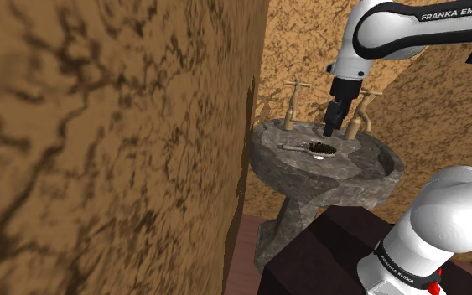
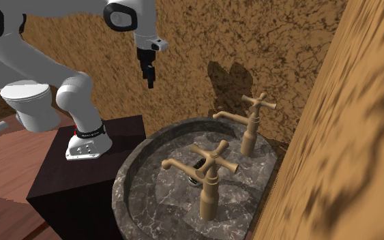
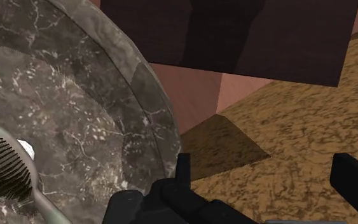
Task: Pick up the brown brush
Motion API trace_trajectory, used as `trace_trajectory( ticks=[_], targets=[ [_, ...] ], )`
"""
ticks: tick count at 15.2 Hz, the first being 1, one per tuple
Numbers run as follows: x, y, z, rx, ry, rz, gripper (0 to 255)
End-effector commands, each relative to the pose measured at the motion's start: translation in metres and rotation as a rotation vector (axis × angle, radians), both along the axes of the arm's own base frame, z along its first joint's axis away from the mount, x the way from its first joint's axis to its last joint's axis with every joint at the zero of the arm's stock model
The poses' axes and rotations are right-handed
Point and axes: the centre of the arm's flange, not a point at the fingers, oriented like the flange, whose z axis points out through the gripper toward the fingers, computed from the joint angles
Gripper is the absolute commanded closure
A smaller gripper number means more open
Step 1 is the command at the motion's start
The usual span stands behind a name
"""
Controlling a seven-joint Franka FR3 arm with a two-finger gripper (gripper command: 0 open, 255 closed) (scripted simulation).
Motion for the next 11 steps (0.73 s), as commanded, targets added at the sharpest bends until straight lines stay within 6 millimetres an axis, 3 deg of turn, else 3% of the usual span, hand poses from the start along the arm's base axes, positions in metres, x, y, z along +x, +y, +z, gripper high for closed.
trace_trajectory(
  ticks=[1,11],
  targets=[
    [0.011,-0.022,-0.017,-0.008,-0.007,0.019,0],
    [0.058,-0.113,-0.091,-0.039,-0.037,0.105,0]
  ],
)
